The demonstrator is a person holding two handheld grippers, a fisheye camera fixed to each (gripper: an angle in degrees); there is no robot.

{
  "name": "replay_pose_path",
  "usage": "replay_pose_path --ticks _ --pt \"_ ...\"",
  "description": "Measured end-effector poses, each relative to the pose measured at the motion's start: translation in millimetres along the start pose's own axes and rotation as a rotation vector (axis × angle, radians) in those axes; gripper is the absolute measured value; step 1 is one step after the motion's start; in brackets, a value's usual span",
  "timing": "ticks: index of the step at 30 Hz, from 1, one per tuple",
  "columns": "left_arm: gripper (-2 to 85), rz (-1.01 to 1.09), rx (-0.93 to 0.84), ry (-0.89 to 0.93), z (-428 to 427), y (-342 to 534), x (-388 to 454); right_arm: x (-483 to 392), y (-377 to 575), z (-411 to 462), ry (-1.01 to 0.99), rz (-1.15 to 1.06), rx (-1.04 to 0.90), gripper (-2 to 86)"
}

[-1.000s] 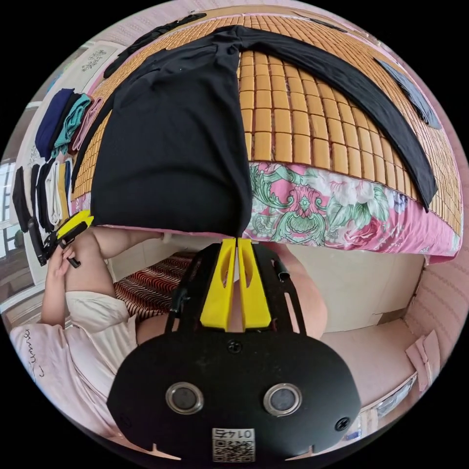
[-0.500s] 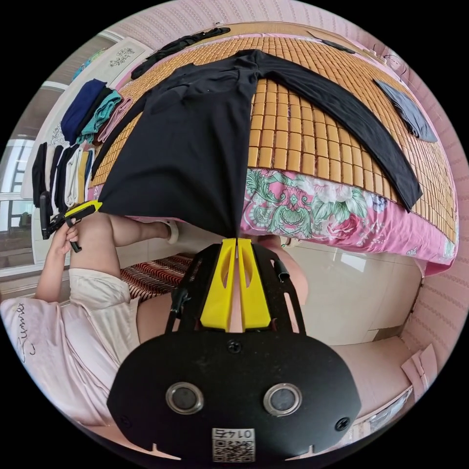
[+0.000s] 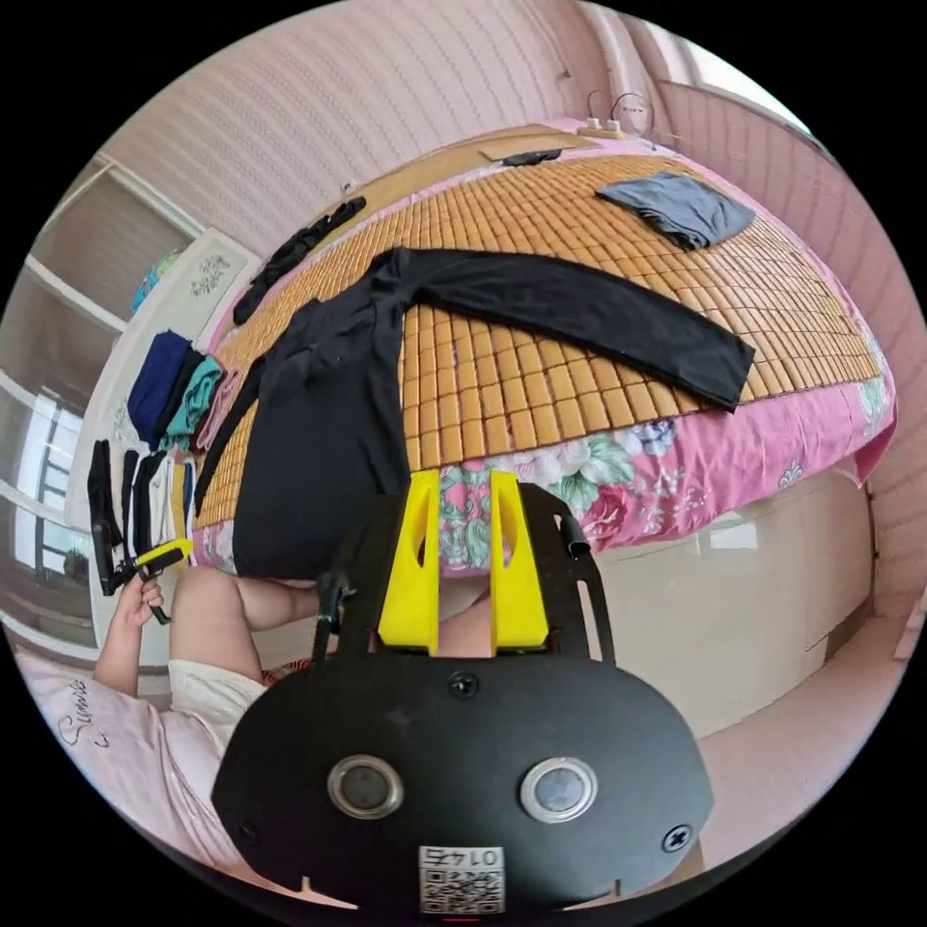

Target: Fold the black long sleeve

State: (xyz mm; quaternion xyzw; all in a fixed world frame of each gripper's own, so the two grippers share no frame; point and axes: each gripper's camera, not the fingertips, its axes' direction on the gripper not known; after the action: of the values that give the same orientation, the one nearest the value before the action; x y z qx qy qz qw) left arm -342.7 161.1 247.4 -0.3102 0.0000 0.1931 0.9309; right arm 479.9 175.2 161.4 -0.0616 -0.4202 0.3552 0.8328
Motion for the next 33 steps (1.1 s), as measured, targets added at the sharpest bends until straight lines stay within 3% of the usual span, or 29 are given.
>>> replay_pose_path --ticks 5,10,14,17,20,24,30,33 --pt "-0.4 0.084 -0.026 0.040 4.2 -48.4 41.8 34.3 -30.6 -18.6 0.106 0.085 0.274 8.9" --pt "-0.1 0.265 -0.022 -0.056 8.4 -116.3 103.3 86.5 -41.3 -15.9 0.317 0.266 0.462 11.5" --pt "4.6 0.506 -0.009 -0.119 22.6 -188.9 166.9 134.5 -33.2 -11.0 0.244 0.414 0.553 12.6" --pt "10.6 0.639 -0.031 -0.098 48.5 -247.8 218.8 162.5 -33.6 -10.2 0.215 0.492 0.544 13.7" --pt "10.4 0.747 -0.050 -0.061 85.1 -301.8 275.6 184.5 -29.1 -10.3 0.255 0.636 0.556 13.8" --pt "9.1 0.855 -0.058 -0.117 141.5 -356.0 349.5 186.2 -29.7 -15.4 0.336 0.580 0.628 14.4" --pt "9.0 0.889 -0.046 -0.145 196.6 -395.8 416.2 219.0 -34.6 -3.9 0.257 0.628 0.531 14.0" --pt "10.5 0.883 -0.068 -0.178 216.7 -404.3 432.5 229.0 -38.4 -2.4 0.221 0.614 0.488 8.1"
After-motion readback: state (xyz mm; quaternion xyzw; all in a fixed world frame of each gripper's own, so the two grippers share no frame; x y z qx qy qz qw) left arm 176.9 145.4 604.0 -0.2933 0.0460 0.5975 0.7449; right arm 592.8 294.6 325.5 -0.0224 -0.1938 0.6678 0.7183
